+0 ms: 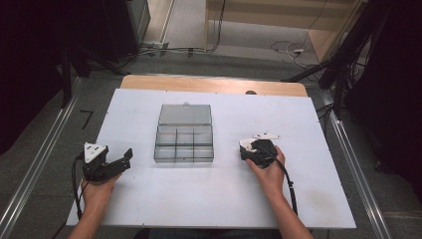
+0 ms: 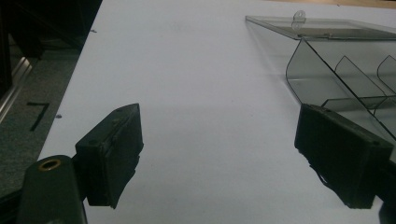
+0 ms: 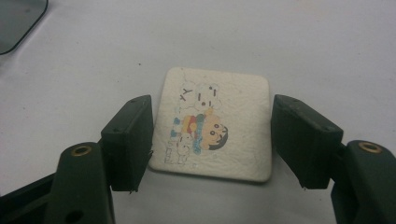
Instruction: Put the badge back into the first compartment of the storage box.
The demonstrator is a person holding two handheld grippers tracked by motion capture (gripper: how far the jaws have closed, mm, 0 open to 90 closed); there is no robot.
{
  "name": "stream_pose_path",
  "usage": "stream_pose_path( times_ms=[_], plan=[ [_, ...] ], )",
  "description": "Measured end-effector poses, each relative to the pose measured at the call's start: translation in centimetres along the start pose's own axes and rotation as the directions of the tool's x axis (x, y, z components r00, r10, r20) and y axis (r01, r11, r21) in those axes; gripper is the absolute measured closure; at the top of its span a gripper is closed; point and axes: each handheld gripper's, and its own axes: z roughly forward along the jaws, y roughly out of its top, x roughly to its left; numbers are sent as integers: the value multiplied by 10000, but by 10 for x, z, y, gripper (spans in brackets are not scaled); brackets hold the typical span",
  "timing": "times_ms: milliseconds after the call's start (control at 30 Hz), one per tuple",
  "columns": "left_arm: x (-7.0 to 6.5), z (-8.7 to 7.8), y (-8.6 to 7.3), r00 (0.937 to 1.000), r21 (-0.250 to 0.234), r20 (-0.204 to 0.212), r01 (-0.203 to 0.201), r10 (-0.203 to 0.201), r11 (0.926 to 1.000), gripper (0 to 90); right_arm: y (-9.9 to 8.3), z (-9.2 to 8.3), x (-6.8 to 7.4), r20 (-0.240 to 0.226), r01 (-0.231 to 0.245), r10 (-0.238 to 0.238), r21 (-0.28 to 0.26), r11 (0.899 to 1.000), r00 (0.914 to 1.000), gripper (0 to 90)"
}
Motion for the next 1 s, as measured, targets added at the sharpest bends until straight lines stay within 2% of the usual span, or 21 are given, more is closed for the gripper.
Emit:
stream_pose_path(
  times_ms=[300,600,1000],
  plan=[
    [1,-1,0,10000,4,-36,8,-8,10000,155,0,-2,-1,-218,-48,49,38,10000,9997,310],
    [1,-1,1,10000,-9,-5,23,-23,10000,155,4,-11,1,-546,-23,7,-296,9996,9985,311],
    [1,-1,0,10000,4,-10,11,-11,10000,155,15,-26,18,-1027,290,-349,-588,9978,9941,310]
  ],
)
